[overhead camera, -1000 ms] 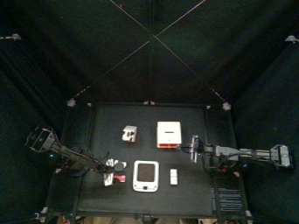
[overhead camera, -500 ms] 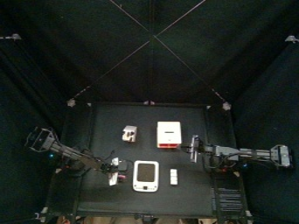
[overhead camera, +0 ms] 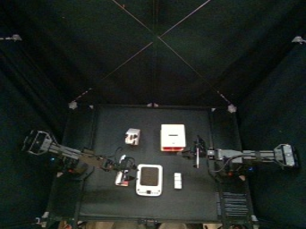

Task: Grab sushi roll

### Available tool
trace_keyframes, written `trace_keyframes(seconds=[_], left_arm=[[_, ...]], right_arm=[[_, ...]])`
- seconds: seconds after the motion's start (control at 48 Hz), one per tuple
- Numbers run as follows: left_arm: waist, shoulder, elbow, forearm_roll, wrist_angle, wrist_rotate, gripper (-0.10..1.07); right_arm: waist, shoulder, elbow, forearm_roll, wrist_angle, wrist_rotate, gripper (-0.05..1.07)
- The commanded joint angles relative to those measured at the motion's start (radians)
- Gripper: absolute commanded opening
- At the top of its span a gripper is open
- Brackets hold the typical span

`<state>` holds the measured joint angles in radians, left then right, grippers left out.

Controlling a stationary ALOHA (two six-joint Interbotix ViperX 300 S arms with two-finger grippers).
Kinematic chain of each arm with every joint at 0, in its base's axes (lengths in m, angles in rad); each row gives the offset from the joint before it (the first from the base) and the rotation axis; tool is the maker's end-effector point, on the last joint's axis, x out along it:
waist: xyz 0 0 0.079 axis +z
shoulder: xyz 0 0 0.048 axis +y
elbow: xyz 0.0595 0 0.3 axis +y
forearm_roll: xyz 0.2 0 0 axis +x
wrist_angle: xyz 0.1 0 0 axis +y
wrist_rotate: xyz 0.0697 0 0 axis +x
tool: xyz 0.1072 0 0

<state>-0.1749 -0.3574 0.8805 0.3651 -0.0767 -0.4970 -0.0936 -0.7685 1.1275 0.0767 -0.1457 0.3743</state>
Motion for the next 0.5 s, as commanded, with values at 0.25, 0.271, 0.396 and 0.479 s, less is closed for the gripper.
trace_keyframes(seconds=[0.25,0.271,0.396,0.479], left_arm=[[0.051,-0.067,0.064,0.126,-0.147,0.02,0.86],[0.052,-0.075,0.067,0.137,-0.143,0.021,0.86],[0.06,-0.143,0.074,0.207,-0.092,0.02,0.86],[0.075,-0.193,0.087,0.23,-0.08,0.015,0.86]], right_arm=[[0.005,0.003,-0.233,0.109,0.442,0.402,0.03],[0.005,0.008,-0.241,0.109,0.453,0.437,0.04],[0.003,0.028,-0.245,0.094,0.457,0.548,0.05],[0.005,0.048,-0.241,0.066,0.457,0.614,0.05]])
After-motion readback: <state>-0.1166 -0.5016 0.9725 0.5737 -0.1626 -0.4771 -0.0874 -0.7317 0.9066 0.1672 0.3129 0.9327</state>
